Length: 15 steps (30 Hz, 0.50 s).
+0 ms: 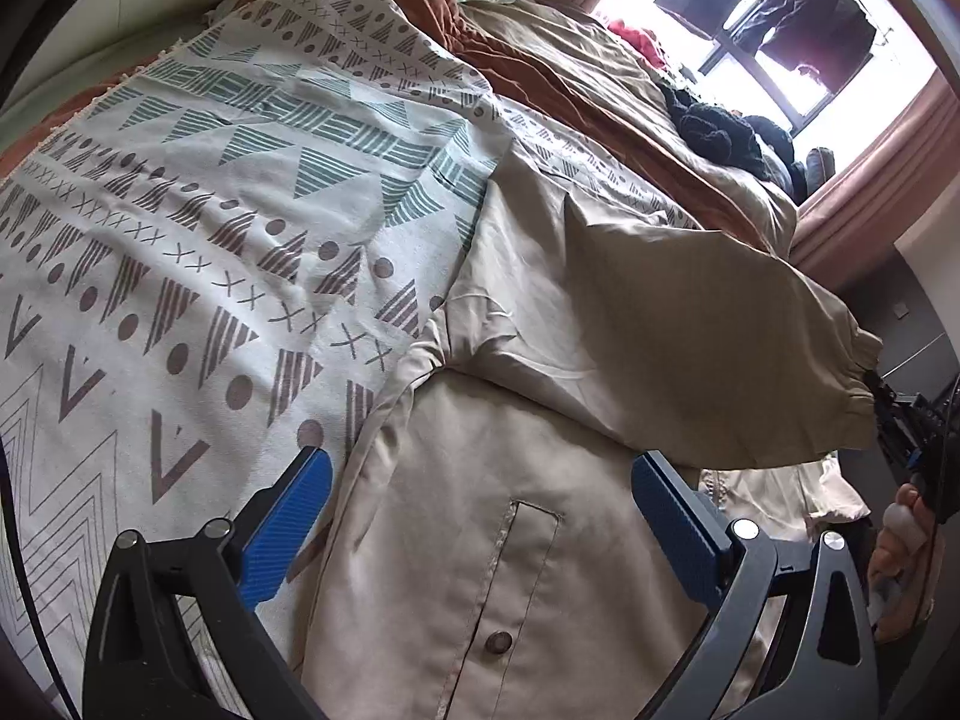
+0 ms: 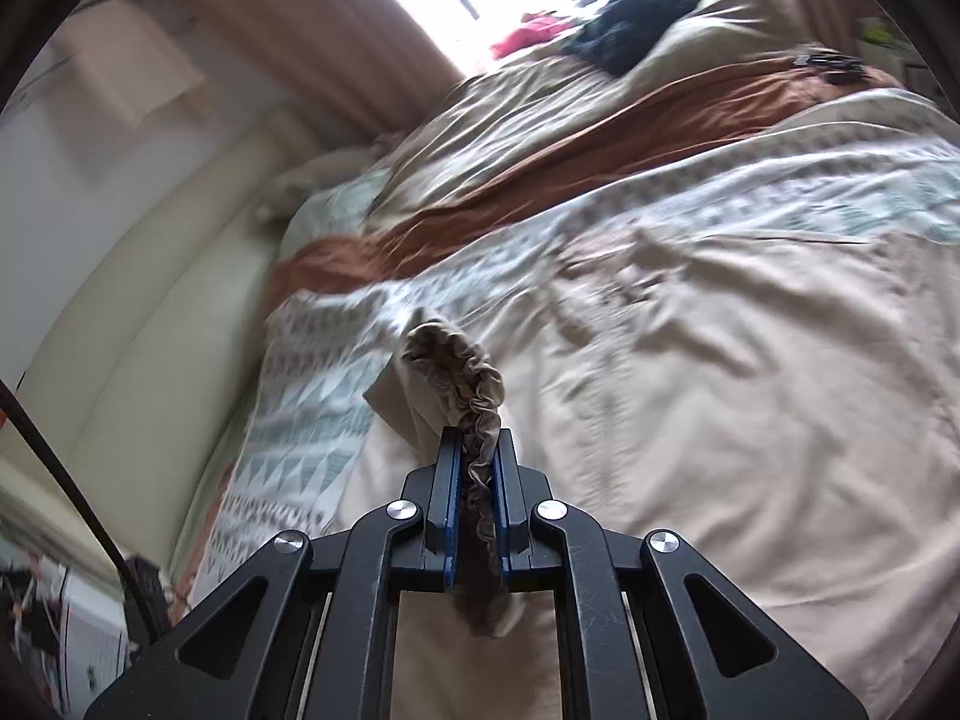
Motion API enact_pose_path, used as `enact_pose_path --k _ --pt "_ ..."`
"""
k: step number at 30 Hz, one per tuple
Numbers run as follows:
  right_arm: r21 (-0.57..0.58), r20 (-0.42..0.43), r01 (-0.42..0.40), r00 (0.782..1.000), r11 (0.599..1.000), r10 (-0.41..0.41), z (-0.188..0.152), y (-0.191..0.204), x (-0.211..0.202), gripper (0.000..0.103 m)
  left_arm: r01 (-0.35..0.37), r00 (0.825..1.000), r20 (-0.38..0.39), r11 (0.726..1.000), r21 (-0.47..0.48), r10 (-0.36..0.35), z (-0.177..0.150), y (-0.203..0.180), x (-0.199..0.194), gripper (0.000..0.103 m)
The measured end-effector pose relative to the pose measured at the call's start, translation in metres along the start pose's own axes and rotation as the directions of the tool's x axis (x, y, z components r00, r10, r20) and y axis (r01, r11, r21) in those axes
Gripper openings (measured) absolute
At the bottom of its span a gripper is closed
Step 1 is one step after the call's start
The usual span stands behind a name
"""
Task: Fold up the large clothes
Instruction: 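Close the right tool on the elastic sleeve cuff, then lay the cuff down along the jacket body and open the right tool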
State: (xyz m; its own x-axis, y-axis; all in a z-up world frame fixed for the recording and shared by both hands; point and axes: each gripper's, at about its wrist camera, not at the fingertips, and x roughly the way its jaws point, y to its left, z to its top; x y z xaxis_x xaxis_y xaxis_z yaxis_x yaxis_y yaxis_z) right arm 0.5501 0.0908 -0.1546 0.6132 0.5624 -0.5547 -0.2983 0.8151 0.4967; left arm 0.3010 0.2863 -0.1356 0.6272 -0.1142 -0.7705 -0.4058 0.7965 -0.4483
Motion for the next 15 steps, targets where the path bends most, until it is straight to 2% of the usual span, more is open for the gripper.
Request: enact_pose_path --k 2,3,5,6,7,9,12,15 --pt "0.048 0.016 0.062 0.998 0.997 -0.062 0.000 -0.022 -0.008 0.008 -0.019 1.000 -0.006 1.000 0.015 0.019 0.001 -0.003 0.005 0.102" --pt "0.070 0.011 0.086 0.996 0.994 -0.087 -0.002 -0.033 -0.010 0.013 -0.028 1.000 -0.009 0.999 0.022 0.028 0.003 -0.004 0.008 0.102" --pt "0.115 -0.017 0.114 0.993 0.987 -0.113 -0.009 -0.057 -0.011 0.045 -0.048 0.999 -0.015 0.998 0.038 0.049 0.005 -0.005 0.014 0.102" --pt "0.135 -0.021 0.119 0.993 0.984 -0.118 -0.013 -0.068 -0.012 0.083 -0.065 0.998 -0.019 0.997 0.051 0.066 0.006 -0.006 0.018 0.102" --pt "0.157 -0.017 0.120 0.993 0.980 -0.119 -0.018 -0.078 -0.014 0.092 -0.076 0.997 -0.021 0.995 0.058 0.078 0.006 -0.006 0.020 0.102" --pt "0.189 -0.019 0.122 0.993 0.974 -0.120 -0.029 -0.098 -0.015 0.092 -0.104 0.994 -0.023 0.991 0.081 0.106 0.008 -0.006 0.026 0.102" --pt "0.245 -0.065 0.095 0.995 0.965 -0.081 -0.040 -0.119 -0.003 0.092 -0.142 0.988 -0.039 0.983 0.116 0.147 0.011 -0.006 0.037 0.086" --pt "0.308 -0.105 0.105 0.992 0.945 -0.076 -0.049 -0.146 0.008 0.092 -0.177 0.981 -0.050 0.973 0.146 0.186 0.015 -0.005 0.050 0.076"
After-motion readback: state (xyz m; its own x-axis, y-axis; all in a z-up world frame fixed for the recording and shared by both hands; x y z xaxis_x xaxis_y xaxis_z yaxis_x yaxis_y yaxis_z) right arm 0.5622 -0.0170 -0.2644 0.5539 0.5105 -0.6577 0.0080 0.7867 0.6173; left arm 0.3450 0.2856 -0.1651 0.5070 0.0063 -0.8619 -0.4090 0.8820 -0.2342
